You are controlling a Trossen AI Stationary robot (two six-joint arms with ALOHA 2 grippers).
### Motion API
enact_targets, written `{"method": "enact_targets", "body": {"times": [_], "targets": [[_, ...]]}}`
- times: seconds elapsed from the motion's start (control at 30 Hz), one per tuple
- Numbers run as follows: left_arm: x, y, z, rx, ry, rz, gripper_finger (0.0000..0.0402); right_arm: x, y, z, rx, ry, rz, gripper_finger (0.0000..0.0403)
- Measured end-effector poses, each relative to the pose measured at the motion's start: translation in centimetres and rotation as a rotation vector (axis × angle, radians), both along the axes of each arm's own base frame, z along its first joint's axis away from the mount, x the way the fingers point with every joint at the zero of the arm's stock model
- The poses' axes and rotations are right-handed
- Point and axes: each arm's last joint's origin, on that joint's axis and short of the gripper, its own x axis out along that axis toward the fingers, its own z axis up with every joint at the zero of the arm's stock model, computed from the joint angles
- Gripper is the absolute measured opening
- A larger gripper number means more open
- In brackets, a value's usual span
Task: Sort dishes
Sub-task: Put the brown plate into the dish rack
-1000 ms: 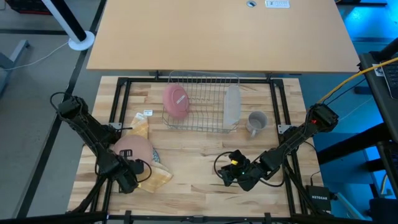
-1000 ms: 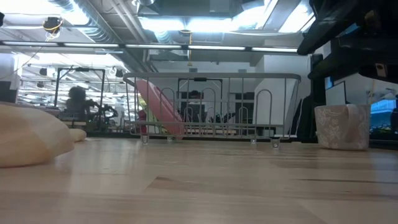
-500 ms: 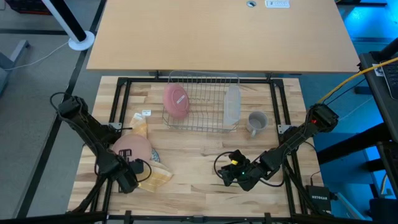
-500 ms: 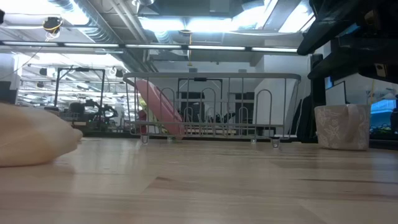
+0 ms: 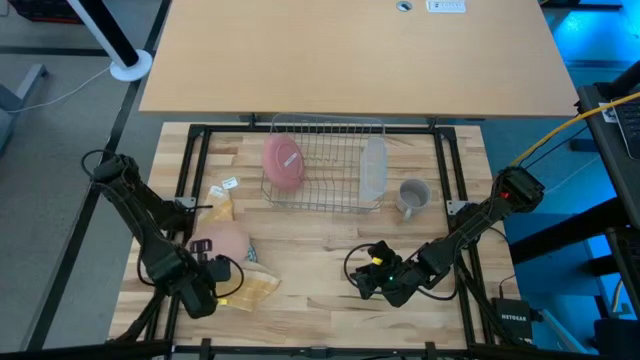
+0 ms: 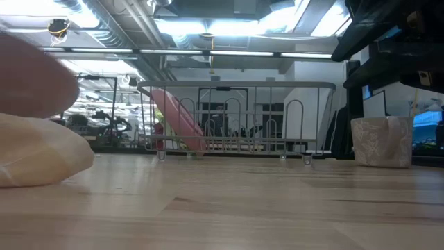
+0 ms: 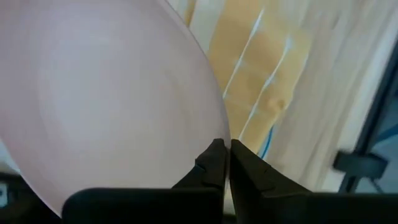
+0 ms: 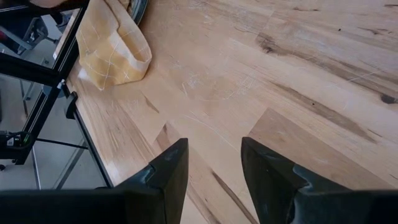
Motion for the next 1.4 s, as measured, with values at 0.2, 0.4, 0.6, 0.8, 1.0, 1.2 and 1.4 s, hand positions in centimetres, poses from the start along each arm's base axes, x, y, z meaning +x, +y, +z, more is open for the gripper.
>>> {"method": "enact_targets", "body": {"times": [0.2, 0.4, 0.6, 0.8, 1.0, 1.2, 1.4], "targets": [[0.5, -0.3, 1.8, 0.001, -0.108, 0.012, 0.0, 0.0, 0.0, 0.0, 0.0, 0.0, 0.001, 0.0154], [0.8, -0.1, 4.3, -0.035, -0.278, 0.079, 0.0, 0.0, 0.0, 0.0, 0.0, 0.0, 0.001, 0.0154], [1.4, -0.2, 6.7, -0.14, -0.544, 0.11, 0.0, 0.0, 0.0, 0.0, 0.0, -0.001, 0.001, 0.0154], [1.7, 0.6, 8.8, -0.109, -0.776, 0.128, 0.0, 0.0, 0.0, 0.0, 0.001, -0.001, 0.0, 0.0154], [2.3, 3.2, 10.9, -0.006, -0.931, 0.191, 0.0, 0.0, 0.0, 0.0, -0.005, -0.005, -0.005, 0.0154], [3.2, 7.2, 13.4, 0.055, -1.053, 0.253, 0.0, 0.0, 0.0, 0.0, -0.011, -0.008, -0.007, 0.0154], [4.3, 11.4, 16.0, 0.063, -1.18, 0.224, 0.0, 0.0, -0.1, 0.0, -0.034, -0.011, 0.0, 0.0154]]}}
